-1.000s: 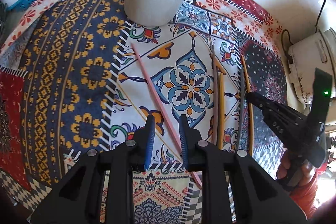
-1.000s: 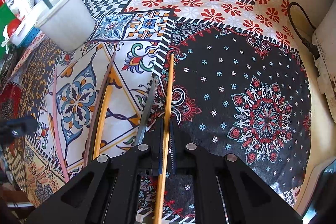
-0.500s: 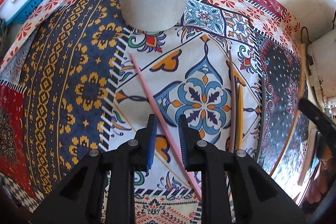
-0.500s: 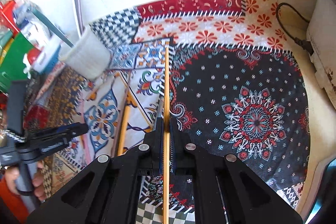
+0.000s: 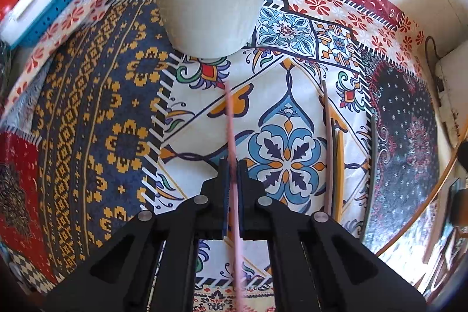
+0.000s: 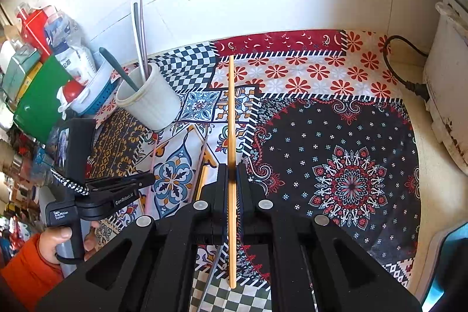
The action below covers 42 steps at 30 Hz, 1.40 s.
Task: Organize utensils
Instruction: 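Lift both held sticks upright and carry them toward the white cup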
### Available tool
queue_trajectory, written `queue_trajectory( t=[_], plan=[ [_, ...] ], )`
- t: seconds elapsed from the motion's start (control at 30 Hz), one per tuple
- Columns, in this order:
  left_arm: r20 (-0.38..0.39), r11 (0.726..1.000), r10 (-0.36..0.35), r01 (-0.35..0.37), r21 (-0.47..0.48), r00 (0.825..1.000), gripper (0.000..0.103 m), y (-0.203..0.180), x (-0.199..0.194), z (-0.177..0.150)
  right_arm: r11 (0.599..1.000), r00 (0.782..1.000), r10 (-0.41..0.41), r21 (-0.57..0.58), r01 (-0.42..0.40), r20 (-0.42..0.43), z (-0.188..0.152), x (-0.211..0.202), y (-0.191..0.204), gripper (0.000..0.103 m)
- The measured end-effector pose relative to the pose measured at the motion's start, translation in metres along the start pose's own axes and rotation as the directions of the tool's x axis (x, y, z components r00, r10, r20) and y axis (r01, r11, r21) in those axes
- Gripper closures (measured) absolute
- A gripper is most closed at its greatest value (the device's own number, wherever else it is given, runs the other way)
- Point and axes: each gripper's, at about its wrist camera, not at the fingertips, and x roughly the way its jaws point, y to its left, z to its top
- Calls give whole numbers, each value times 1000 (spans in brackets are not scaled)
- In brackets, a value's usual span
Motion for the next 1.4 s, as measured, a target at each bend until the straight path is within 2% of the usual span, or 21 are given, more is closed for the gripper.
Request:
queue_trajectory(
  t=[0.2,0.43,0.77,1.0,1.17,1.27,1.33,1.4],
  plan=[
    [-1,999,-39,39,-35,999,100,17,-11,-11,1000,1000,-5,-5,5,-24,-4,6,1,99],
    [90,995,-80,86,-60,993,101,33,-54,-21,1000,1000,-6,-11,6,-16,-4,1,8,99],
    [265,994,-97,106,-20,959,101,34,-126,-21,999,999,11,-37,-9,53,5,-23,27,101],
    [333,994,-104,104,17,937,101,28,-154,-22,998,997,24,-55,-20,71,9,-30,39,103],
    [361,994,-106,107,16,927,101,32,-165,-23,999,1000,-3,-47,4,30,8,-17,35,102],
    [380,995,-98,100,14,920,101,34,-172,-21,997,998,-62,-41,61,-26,8,3,25,97],
    [390,995,-92,96,10,916,101,37,-175,-20,998,995,-64,-35,61,-83,10,20,18,78],
    [397,995,-92,100,1,913,101,40,-177,-19,995,991,-96,-49,91,-93,11,33,15,73]
  ],
)
